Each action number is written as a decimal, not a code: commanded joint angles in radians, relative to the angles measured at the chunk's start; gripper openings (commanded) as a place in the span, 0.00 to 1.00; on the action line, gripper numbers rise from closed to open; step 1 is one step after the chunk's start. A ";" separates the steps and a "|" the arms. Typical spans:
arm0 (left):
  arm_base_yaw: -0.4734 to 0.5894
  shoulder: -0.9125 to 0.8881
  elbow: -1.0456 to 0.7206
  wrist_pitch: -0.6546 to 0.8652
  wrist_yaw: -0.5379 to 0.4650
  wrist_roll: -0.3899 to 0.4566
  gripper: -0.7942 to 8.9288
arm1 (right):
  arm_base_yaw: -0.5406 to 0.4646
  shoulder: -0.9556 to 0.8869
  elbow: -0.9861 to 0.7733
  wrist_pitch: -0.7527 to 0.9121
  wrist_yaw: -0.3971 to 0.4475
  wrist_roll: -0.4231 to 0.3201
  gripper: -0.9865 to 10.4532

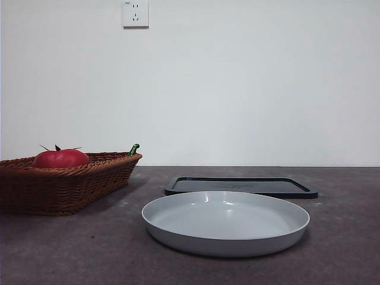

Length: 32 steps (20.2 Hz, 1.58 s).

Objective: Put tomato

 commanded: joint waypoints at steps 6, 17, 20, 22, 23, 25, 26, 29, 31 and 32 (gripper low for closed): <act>-0.003 0.006 0.020 0.013 -0.012 0.019 0.38 | 0.008 0.005 0.018 0.006 -0.001 -0.017 0.30; -0.003 0.050 0.020 0.141 -0.124 -0.007 0.60 | 0.008 0.009 0.018 0.008 -0.001 -0.011 0.42; -0.003 0.096 0.020 0.202 -0.137 -0.006 0.60 | 0.008 0.010 0.018 0.010 -0.001 -0.005 0.42; -0.003 0.132 0.020 0.253 -0.141 -0.006 0.60 | 0.008 0.009 0.018 0.010 -0.001 -0.005 0.42; -0.003 0.160 0.020 0.292 -0.146 -0.007 0.60 | 0.008 0.009 0.018 0.010 -0.001 -0.005 0.42; -0.004 0.205 0.020 0.352 -0.169 -0.006 0.60 | 0.008 0.009 0.018 0.010 -0.001 -0.005 0.42; -0.005 0.231 0.020 0.384 -0.182 -0.006 0.60 | 0.008 0.009 0.018 0.010 -0.001 -0.005 0.42; -0.010 0.316 0.020 0.467 -0.211 -0.006 0.60 | 0.008 0.009 0.018 0.010 -0.001 -0.005 0.42; -0.011 0.366 0.020 0.508 -0.221 -0.003 0.60 | 0.008 0.009 0.018 0.010 -0.001 -0.005 0.42; -0.011 0.397 0.020 0.534 -0.225 -0.003 0.60 | 0.008 0.009 0.018 0.010 -0.001 -0.005 0.42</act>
